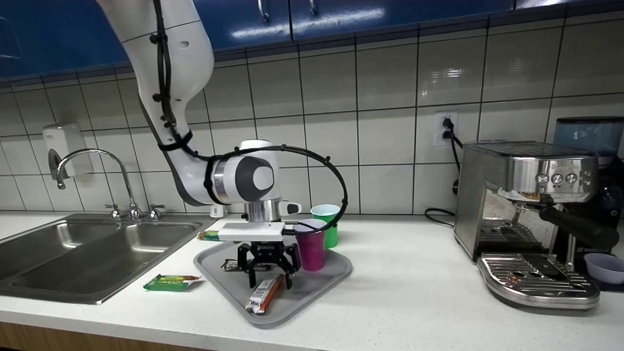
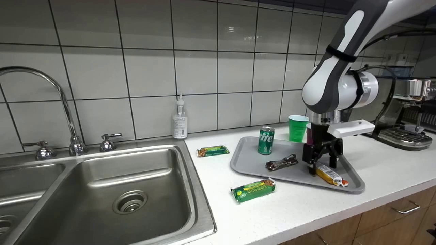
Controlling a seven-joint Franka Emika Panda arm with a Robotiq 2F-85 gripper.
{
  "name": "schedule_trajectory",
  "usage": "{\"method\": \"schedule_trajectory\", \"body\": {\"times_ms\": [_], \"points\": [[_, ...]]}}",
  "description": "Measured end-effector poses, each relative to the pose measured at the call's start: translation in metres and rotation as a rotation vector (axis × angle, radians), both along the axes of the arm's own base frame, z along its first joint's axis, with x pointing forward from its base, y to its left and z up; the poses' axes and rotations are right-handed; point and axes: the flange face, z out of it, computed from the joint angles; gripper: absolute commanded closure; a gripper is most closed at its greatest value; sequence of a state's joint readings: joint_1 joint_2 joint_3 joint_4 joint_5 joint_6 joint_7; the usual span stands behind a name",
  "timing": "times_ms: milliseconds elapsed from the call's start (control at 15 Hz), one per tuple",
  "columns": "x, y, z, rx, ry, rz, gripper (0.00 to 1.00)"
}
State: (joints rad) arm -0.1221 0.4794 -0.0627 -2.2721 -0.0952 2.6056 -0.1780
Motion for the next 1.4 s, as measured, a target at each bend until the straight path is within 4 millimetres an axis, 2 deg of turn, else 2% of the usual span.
{"method": "schedule_trajectory", "body": {"times_ms": [333, 533, 1000, 1400], "points": [[-0.001, -0.001, 0.001, 0.001, -0.002, 0.001, 0.66], [0.0, 0.003, 0.003, 0.002, -0.006, 0.009, 0.83], [0.0, 0.002, 0.004, 0.002, -0.007, 0.008, 0.83], [-0.004, -0.017, 0.017, -0.008, -0.026, -0.029, 0.83]]}}
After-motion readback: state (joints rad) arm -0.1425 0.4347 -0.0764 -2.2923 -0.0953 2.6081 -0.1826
